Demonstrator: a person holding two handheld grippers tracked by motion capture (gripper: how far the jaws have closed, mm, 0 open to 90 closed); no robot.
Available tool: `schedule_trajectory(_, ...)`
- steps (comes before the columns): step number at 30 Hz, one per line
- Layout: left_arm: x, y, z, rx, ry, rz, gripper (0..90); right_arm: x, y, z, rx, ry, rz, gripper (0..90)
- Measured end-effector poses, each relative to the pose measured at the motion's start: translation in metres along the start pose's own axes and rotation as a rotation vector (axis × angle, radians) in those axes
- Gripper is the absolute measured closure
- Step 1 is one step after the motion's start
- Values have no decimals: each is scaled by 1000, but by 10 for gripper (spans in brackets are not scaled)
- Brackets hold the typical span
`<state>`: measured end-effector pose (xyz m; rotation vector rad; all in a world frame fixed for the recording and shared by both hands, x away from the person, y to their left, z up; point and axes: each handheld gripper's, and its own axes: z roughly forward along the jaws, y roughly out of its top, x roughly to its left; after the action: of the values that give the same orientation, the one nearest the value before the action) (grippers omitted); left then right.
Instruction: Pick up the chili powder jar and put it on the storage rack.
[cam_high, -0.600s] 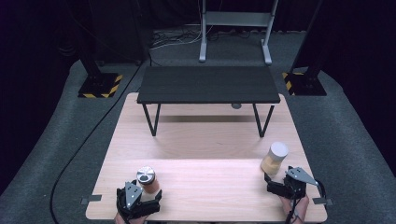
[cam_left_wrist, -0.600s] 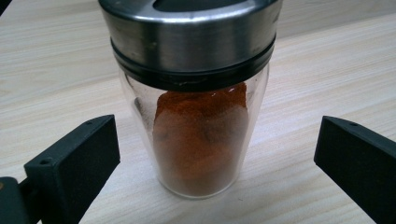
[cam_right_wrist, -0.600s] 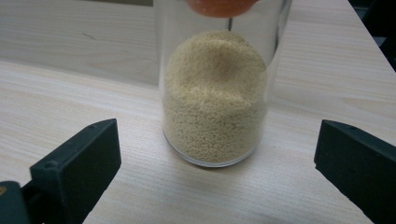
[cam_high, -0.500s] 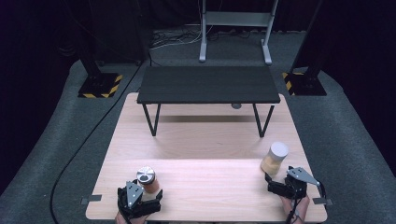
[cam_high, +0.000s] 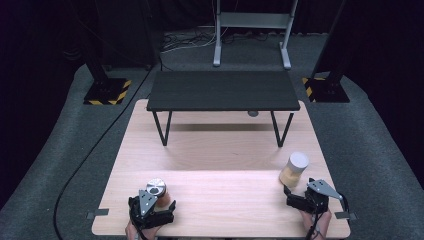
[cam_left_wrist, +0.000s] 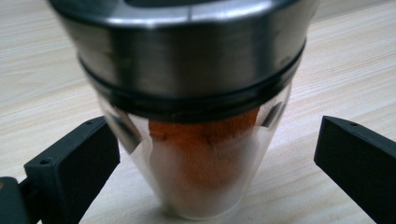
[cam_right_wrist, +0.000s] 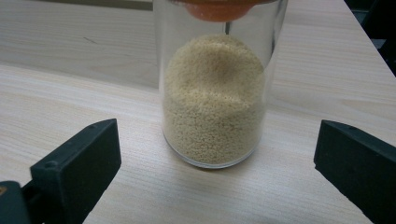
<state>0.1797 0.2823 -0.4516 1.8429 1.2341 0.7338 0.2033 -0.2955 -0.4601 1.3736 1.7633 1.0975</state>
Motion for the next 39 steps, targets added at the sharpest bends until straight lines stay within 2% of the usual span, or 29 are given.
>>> schedule_trajectory(3, 0, 1, 2, 2, -2, 2, 0, 0, 0, 0, 0, 1, 0, 0)
schedule_trajectory(5, 3, 4, 5, 14, -22, -11, 0, -1, 0, 0, -1, 3, 1, 0)
schedule_trajectory(13, 4, 11, 13, 61, -14, -11, 2, -1, 0, 0, -1, 3, 0, 0)
schedule_trajectory(14, 6, 12, 14, 64, -21, -10, 7, -1, 0, 0, -1, 3, -1, 0)
schedule_trajectory(16, 4, 14, 15, 77, -8, -13, 51, 0, 0, 0, -2, 2, -3, 0)
schedule_trajectory(20, 4, 15, 17, 76, -16, -15, 102, 0, 0, 0, 0, 3, -6, 0)
schedule_trajectory(25, 0, 15, 17, 77, 14, -14, 166, 0, 0, 0, -2, 3, -4, 0)
schedule_trajectory(29, 2, 12, 16, 62, 18, -33, 233, 0, 0, 0, -3, 3, -4, 0)
schedule_trajectory(39, 5, 11, 15, 52, 18, -43, 300, 0, -1, -1, -6, 3, -1, 0)
